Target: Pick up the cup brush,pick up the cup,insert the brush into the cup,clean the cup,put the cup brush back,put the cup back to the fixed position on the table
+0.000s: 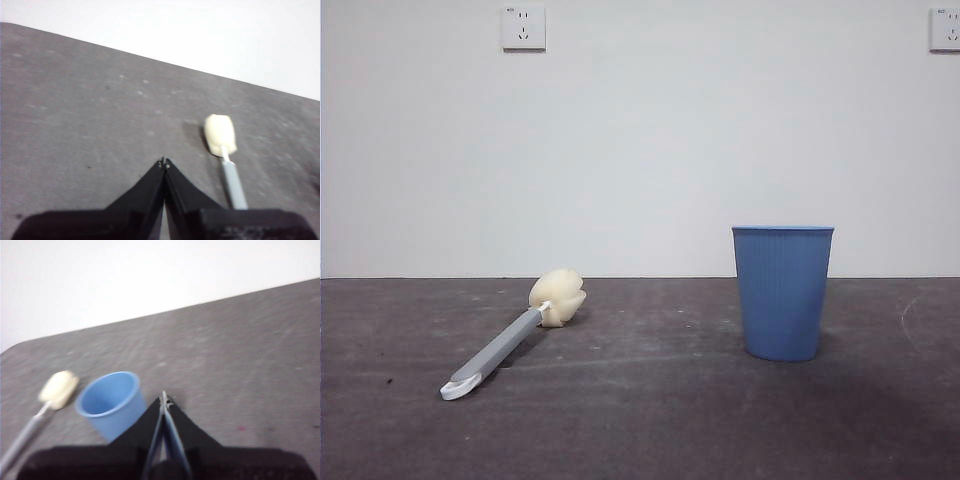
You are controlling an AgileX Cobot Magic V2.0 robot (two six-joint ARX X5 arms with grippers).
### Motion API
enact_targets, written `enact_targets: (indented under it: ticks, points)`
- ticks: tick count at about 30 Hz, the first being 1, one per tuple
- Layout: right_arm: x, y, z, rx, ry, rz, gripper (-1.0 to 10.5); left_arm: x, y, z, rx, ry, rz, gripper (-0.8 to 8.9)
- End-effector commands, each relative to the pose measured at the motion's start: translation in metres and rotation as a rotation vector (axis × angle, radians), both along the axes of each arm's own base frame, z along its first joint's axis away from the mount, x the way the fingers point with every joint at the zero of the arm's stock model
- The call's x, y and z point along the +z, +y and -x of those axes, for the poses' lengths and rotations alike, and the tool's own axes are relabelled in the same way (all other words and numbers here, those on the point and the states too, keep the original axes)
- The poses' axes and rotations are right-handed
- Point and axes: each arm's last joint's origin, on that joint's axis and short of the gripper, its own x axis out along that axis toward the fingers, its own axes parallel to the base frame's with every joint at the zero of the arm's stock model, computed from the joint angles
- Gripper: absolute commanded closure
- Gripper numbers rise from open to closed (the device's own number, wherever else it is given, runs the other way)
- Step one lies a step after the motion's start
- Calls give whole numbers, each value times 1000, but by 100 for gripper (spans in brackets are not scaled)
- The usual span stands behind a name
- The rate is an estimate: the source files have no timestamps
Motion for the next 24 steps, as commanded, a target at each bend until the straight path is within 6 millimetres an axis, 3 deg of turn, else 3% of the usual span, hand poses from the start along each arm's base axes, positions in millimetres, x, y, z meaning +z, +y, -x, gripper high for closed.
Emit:
enact_targets:
  ticks: [1, 8, 14, 19, 24]
  points:
    - [18, 3, -3, 81, 33, -14, 956, 10, -1, 4, -39, 29, 40, 819]
    - [67, 9, -15, 270, 168, 50, 956, 47, -5, 9, -149, 93, 99, 819]
    - [100, 11, -17, 352, 262, 128, 956, 81, -8, 10, -275, 211, 31, 819]
    - [114, 11, -11, 387, 345, 177, 956, 103, -8, 7, -331, 321, -28, 819]
    - [112, 10, -6, 403, 416, 195, 956, 112, -11, 7, -386, 405, -63, 819]
